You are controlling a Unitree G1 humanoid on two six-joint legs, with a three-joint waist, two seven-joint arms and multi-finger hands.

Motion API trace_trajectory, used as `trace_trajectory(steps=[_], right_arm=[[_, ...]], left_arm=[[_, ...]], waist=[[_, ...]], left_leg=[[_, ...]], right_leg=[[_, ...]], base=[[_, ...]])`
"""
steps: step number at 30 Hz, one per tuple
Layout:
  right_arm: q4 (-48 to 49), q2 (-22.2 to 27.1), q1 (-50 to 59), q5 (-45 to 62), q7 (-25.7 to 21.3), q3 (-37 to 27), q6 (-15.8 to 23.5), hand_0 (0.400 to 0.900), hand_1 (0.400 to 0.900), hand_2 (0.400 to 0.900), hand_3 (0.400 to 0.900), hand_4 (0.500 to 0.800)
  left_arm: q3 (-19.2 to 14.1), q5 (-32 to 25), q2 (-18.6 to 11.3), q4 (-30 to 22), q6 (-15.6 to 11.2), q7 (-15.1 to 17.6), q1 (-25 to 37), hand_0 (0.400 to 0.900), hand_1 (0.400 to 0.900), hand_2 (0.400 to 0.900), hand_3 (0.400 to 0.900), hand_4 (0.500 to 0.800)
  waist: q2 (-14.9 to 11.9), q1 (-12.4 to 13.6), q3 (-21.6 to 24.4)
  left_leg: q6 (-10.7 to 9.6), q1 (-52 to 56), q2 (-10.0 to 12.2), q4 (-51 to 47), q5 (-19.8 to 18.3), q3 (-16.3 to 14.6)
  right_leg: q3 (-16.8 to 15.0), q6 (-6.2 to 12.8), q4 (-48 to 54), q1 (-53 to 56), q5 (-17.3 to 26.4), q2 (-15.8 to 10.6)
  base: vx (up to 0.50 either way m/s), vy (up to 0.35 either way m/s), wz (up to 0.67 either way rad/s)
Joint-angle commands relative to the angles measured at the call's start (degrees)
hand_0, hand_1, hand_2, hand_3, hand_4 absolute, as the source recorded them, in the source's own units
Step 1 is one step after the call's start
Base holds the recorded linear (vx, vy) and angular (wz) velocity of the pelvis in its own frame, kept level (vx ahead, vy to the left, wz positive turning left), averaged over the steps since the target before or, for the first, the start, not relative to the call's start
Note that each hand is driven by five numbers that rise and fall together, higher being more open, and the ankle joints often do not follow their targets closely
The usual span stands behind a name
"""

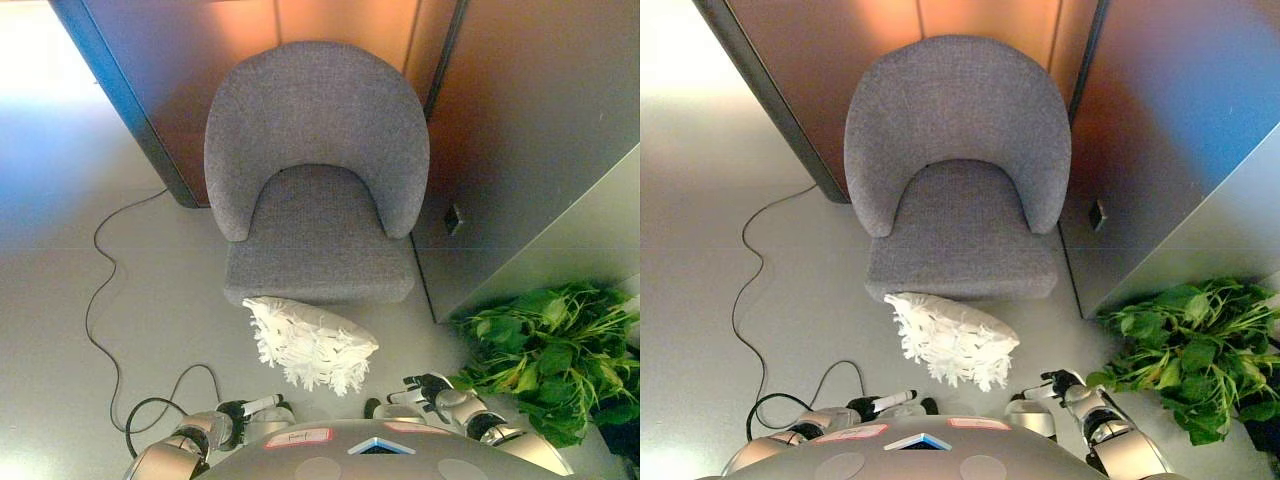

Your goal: Pick up the pillow and put it on the sofa.

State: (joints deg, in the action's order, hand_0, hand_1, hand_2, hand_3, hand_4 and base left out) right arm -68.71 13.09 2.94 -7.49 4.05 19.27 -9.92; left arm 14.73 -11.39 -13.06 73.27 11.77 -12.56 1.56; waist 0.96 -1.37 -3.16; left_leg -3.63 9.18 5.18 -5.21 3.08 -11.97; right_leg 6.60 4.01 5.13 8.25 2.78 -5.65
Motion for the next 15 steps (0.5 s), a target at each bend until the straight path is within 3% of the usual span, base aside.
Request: trace_trajectory(steps=[1,8,15], right_arm=[[-4.75,-0.43,4.30,-2.32,0.01,2.35,-0.88,0.900,0.900,0.900,0.900,0.800],[-4.82,-0.37,4.19,-3.74,-1.37,2.24,-0.15,0.900,0.900,0.900,0.900,0.800],[-3.37,0.51,5.05,-11.71,-4.95,4.38,1.96,0.900,0.900,0.900,0.900,0.800]], left_arm=[[0.87,0.39,2.22,2.03,0.24,-1.87,4.57,0.900,0.900,0.900,0.900,0.800],[0.93,0.14,2.38,1.91,0.18,-1.92,4.43,0.900,0.900,0.900,0.900,0.800],[0.99,-0.01,2.04,1.49,0.09,-1.67,4.43,0.900,0.900,0.900,0.900,0.800]], waist=[[-1.58,-0.60,-3.13],[-1.55,-0.55,-3.06],[-1.46,0.08,-3.93]], left_leg=[[1.34,1.33,-1.13,0.21,-6.90,4.21],[1.31,1.26,-1.14,0.21,-6.88,4.23],[1.36,0.59,-1.29,0.21,-6.64,4.58]], right_leg=[[1.89,3.64,-1.45,1.16,-3.40,-1.76],[1.92,3.68,-1.40,1.13,-3.36,-1.77],[2.38,3.69,-1.72,0.62,-3.35,-1.96]], base=[[0.00,0.000,0.00],[0.00,0.000,0.00],[0.01,-0.024,0.06]])
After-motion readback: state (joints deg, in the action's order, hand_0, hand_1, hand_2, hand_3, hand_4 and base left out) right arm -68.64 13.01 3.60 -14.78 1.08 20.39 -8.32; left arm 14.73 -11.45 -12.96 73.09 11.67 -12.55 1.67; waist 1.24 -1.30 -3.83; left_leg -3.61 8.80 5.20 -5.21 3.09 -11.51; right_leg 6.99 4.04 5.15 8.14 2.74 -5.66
